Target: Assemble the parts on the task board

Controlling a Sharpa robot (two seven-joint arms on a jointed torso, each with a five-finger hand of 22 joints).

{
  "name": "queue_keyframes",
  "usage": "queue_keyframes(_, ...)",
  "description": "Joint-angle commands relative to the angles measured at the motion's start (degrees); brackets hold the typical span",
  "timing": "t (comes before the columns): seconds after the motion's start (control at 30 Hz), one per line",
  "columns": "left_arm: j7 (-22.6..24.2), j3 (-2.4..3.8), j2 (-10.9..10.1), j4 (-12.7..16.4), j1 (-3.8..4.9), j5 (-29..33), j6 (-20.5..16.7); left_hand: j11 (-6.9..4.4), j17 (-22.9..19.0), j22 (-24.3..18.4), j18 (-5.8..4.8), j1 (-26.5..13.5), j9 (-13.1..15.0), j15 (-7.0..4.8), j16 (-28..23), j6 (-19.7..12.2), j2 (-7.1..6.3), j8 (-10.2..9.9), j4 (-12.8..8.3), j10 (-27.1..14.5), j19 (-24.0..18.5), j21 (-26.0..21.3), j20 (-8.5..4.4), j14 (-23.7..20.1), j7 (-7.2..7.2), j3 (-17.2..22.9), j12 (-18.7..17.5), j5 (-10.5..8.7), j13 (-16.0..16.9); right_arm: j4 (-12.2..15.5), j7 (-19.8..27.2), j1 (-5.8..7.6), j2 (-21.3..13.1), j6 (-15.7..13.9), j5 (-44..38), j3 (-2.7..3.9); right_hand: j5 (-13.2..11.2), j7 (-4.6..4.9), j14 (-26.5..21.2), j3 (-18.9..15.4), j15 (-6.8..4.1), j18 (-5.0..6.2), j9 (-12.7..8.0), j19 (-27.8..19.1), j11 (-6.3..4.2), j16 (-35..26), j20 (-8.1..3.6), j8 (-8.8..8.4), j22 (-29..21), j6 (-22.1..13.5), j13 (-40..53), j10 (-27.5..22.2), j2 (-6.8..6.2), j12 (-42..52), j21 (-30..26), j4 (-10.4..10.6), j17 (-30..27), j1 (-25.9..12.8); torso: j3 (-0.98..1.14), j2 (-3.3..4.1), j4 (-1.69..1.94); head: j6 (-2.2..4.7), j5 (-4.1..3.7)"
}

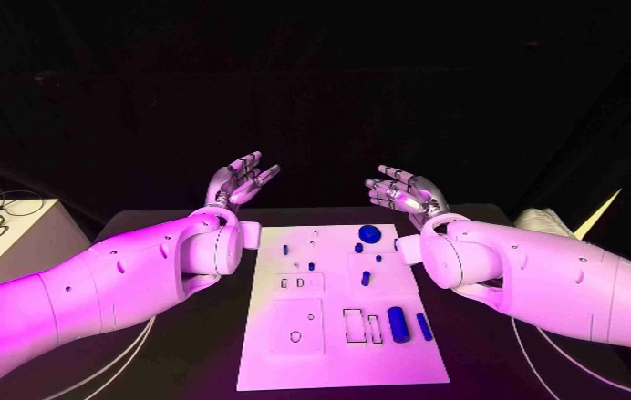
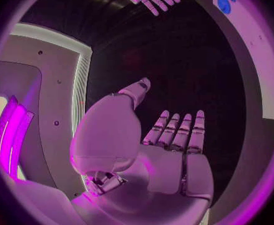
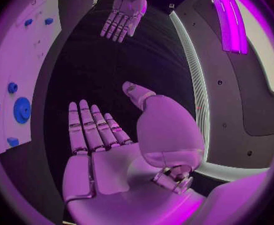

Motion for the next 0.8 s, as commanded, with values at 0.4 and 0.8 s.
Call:
queue_keyframes(0.4,1.21,-0.12,-7.19,7.28,0.99,-1.72,11.43,3.28,3.97,3.58,4.0,5.17,2.48,-1.95,6.51,14.04,0.31,3.97,0.38,23.35,20.13,8.21,0.46,26.16,6.23,1.44,2.93,0.18,1.5,-5.14,-5.92,5.23,-1.2,9.73,-40.87,-1.67,-1.03,3.94,26.71,4.68,-6.41,3.91,4.93,26.49,-4.98,7.17,-3.58,7.16,1.77,29.9,0.85,30.06,-2.67,1.74,7.96,-4.89,2.95,9.77,-0.33,3.32,1.06,-0.54,-1.09)
queue_keyframes(0.8,0.0,0.49,-12.58,14.68,1.19,-3.77,13.44,-0.11,11.1,9.78,5.15,5.43,4.04,-6.54,16.14,24.9,-1.69,7.6,-2.54,35.81,29.09,20.52,-3.28,38.55,4.46,5.49,4.99,0.09,1.63,-4.72,-16.95,7.66,-2.9,14.79,-67.37,-1.53,-1.88,0.87,43.69,0.9,-12.02,3.82,5.01,39.77,-8.7,15.95,-10.05,7.97,7.88,35.72,1.01,38.16,-4.42,0.97,19.83,-5.54,10.79,10.55,-0.5,6.21,1.78,0.01,-2.37)
